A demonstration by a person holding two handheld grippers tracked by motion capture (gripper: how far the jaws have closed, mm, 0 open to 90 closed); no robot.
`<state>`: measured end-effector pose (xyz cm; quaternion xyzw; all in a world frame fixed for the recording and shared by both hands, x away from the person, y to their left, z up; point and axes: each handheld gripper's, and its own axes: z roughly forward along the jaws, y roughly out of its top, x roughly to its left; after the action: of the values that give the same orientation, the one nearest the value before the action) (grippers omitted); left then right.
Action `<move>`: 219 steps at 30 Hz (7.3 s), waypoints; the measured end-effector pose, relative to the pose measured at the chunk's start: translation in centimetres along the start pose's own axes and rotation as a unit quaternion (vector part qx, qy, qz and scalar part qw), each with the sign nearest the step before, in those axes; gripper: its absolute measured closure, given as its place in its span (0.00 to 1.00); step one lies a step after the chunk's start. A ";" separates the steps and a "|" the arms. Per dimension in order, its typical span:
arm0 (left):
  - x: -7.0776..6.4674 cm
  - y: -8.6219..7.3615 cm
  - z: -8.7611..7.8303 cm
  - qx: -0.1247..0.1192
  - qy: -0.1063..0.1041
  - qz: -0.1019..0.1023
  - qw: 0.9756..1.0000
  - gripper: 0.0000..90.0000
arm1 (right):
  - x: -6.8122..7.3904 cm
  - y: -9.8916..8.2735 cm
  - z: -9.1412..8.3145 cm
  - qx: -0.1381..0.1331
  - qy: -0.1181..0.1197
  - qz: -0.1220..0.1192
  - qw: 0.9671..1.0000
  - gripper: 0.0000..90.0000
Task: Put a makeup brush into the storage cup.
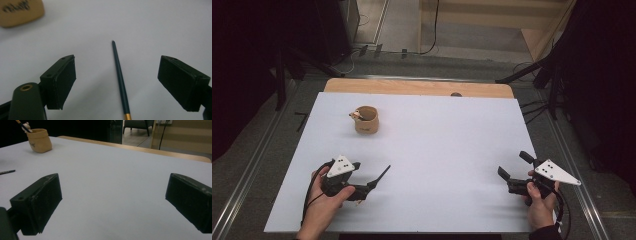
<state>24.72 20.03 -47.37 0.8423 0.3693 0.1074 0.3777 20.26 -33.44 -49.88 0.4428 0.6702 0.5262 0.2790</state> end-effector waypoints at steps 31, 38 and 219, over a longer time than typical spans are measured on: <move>-0.6 0.9 0.5 0.149 -0.003 -0.022 0.989 0.78 | 0.0 0.0 0.1 0.002 0.000 0.001 1.000 0.01; -0.6 0.7 0.9 0.177 -0.004 -0.018 0.984 0.82 | -0.1 -0.1 0.1 0.003 0.000 0.002 1.000 0.01; -7.0 4.2 5.4 -0.133 -0.137 0.008 0.982 0.77 | 17.2 4.0 11.8 0.006 0.153 0.270 0.951 0.95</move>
<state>24.60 10.24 -47.43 0.7941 0.2897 0.0428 0.5326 23.57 -12.53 -47.88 0.5229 0.5634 0.6394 0.0186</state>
